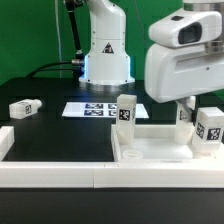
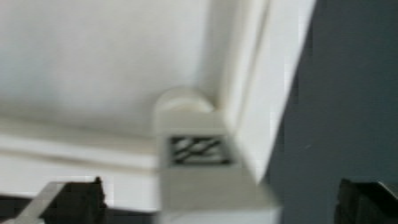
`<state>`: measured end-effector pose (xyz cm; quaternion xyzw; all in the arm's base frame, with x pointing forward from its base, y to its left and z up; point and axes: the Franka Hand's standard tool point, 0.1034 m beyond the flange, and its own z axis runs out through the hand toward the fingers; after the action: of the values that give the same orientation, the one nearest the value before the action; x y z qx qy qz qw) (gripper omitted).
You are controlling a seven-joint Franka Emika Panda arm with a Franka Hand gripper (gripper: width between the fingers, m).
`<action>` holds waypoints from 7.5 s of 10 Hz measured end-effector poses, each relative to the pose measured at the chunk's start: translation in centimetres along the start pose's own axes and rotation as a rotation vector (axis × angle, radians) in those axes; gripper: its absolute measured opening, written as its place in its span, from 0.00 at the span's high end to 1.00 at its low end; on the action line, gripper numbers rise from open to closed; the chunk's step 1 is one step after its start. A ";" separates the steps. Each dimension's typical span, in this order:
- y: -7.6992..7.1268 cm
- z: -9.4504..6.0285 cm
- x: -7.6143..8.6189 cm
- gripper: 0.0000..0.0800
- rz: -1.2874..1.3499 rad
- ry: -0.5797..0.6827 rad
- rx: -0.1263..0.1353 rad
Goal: Assemble square table
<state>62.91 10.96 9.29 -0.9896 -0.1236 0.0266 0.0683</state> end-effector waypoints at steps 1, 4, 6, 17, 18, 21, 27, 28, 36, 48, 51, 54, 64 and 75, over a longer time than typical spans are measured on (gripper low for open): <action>0.2 -0.2 -0.1 0.19 0.039 -0.018 -0.008; -0.3 0.1 0.1 0.19 0.089 -0.030 -0.001; -0.4 1.3 0.3 0.19 0.089 -0.024 0.001; -0.4 1.3 0.0 0.64 1.007 0.133 0.050; -0.5 1.3 -0.1 0.64 1.180 0.141 0.083; -1.5 1.6 -0.2 0.64 1.434 0.115 0.109; -1.1 1.7 -0.6 0.20 0.798 0.052 0.023; -1.2 1.6 -0.4 0.20 0.776 0.059 0.030; -0.7 1.3 0.3 0.32 0.137 0.089 -0.052; -0.4 1.5 0.0 0.64 1.408 0.108 0.090; -0.6 1.6 0.0 0.64 1.616 0.098 0.120; -0.8 1.7 -0.2 0.56 1.642 0.116 0.147; -1.0 1.5 -0.1 0.19 0.525 0.118 -0.029; -0.7 1.6 0.1 0.63 0.663 0.140 -0.039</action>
Offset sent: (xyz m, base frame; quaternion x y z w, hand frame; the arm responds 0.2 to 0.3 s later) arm 0.0108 0.0023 -0.0038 0.0141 -0.0163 0.0592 0.9980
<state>62.72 11.84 7.77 -0.9765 0.2092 -0.0229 0.0455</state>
